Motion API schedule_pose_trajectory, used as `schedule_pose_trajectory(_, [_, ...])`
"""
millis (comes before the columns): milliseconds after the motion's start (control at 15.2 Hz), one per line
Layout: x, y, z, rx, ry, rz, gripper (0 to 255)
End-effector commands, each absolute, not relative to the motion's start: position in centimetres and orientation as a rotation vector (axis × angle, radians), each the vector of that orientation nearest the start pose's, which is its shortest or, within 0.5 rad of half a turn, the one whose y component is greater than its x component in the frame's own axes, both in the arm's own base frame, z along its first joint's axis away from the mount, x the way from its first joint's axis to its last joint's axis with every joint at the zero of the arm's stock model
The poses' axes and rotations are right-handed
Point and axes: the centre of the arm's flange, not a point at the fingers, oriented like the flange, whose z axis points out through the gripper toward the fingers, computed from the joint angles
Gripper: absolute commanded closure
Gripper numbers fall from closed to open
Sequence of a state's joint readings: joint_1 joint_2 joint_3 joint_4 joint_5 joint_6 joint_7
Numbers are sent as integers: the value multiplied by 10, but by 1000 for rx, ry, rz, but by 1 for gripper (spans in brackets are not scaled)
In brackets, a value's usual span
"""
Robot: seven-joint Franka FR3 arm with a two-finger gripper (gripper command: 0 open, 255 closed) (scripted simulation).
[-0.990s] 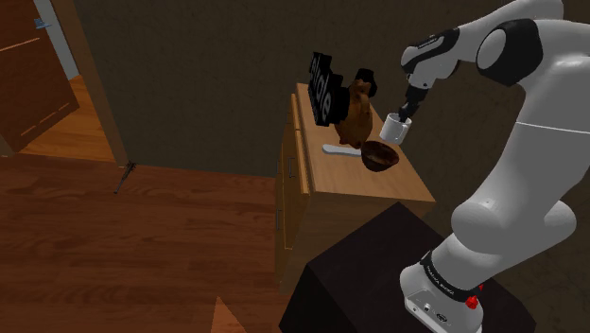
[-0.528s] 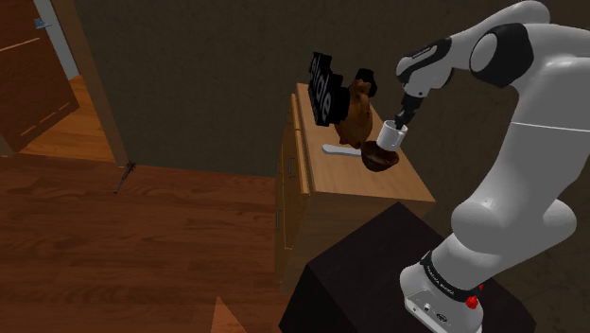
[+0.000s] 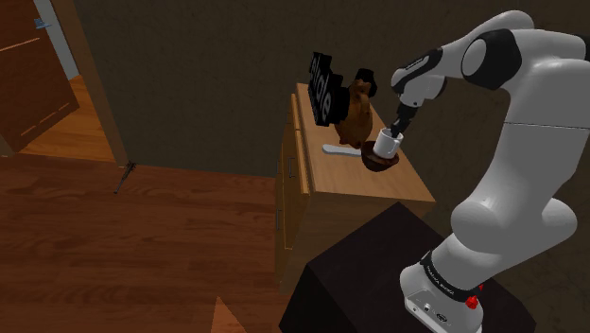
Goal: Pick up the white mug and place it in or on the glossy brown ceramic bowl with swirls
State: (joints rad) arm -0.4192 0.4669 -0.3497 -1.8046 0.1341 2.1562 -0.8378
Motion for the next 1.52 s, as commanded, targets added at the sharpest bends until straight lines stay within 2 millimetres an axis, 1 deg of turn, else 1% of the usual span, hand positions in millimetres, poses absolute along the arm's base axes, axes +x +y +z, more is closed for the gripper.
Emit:
schedule_pose_trajectory(0, [474,-428,288,-3112,-28,142,255])
schedule_pose_trajectory(396, [474,-428,288,-3112,-28,142,255])
schedule_pose_trajectory(462, [474,-428,288,-3112,-28,142,0])
schedule_pose_trajectory(792, [474,-428,288,-3112,-28,142,0])
schedule_pose_trajectory(990, [478,-429,328,-3112,-28,142,0])
schedule_pose_trajectory(1056, [479,-429,338,-3112,-28,142,0])
schedule_pose_trajectory(1452, [479,-429,338,-3112,-28,142,0])
